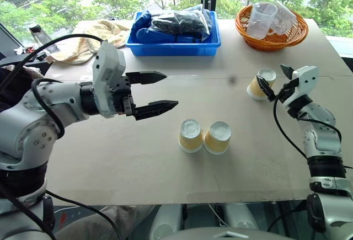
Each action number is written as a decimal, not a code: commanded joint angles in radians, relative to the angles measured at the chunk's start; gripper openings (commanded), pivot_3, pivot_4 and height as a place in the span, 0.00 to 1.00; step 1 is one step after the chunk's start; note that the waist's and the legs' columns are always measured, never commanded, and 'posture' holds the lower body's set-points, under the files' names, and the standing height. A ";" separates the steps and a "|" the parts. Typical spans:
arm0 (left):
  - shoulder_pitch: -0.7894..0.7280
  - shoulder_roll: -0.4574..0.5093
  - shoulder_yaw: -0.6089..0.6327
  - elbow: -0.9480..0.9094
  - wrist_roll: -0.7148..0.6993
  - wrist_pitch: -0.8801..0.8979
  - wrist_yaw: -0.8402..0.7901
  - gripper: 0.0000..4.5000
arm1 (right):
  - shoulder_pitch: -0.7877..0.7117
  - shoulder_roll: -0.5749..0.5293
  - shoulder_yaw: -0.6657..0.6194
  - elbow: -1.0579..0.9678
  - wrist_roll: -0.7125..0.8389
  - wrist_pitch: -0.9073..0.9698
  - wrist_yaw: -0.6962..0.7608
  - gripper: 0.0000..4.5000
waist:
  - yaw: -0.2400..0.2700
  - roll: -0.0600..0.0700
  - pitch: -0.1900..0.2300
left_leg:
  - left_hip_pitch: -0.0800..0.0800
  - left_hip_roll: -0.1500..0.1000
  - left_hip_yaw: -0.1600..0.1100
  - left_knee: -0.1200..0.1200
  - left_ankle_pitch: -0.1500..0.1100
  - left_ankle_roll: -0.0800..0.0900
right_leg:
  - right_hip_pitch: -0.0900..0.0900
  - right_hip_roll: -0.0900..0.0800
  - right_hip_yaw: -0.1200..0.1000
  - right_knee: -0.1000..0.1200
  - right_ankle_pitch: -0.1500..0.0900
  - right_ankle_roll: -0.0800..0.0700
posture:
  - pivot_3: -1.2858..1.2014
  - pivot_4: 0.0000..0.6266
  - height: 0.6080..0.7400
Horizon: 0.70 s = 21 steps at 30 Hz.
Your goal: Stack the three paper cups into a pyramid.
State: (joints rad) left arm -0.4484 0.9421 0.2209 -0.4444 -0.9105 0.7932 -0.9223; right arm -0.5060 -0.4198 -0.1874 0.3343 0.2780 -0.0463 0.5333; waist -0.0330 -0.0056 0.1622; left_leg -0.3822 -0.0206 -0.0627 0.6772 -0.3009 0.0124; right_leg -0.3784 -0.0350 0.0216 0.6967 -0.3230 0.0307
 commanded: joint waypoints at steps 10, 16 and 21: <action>-0.044 -0.017 -0.015 0.030 0.033 -0.027 -0.011 1.00 | -0.119 0.054 -0.019 0.194 0.048 -0.005 0.073 0.99 | -0.011 0.000 0.000 | 0.000 0.000 0.000 0.000 0.000 0.000 | 0.000 0.000 0.000 0.000 0.000 0.000 | 0.52 0.24 1.00; -0.045 -0.023 -0.022 0.022 0.036 -0.022 -0.001 1.00 | -0.137 0.052 -0.018 0.246 0.023 -0.021 0.071 0.99 | -0.011 0.000 0.000 | 0.000 0.000 0.000 0.000 0.000 0.000 | 0.000 0.000 0.000 0.000 0.000 0.000 | 0.52 0.24 1.00; -0.048 -0.024 -0.027 0.018 0.038 -0.021 -0.003 1.00 | -0.147 0.055 -0.021 0.279 0.018 -0.033 0.088 0.94 | -0.011 0.000 0.000 | 0.000 0.000 0.000 0.000 0.000 0.000 | 0.000 0.000 0.000 0.000 0.000 0.000 | 0.52 0.24 1.00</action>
State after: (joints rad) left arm -0.4759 0.9138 0.1861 -0.4085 -0.8802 0.7801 -0.9290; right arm -0.6280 -0.3567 -0.2016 0.6234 0.2926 -0.0510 0.6092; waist -0.0438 -0.0056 0.1622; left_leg -0.3823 -0.0205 -0.0626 0.6772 -0.3008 0.0123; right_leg -0.3785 -0.0349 0.0217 0.6968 -0.3230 0.0307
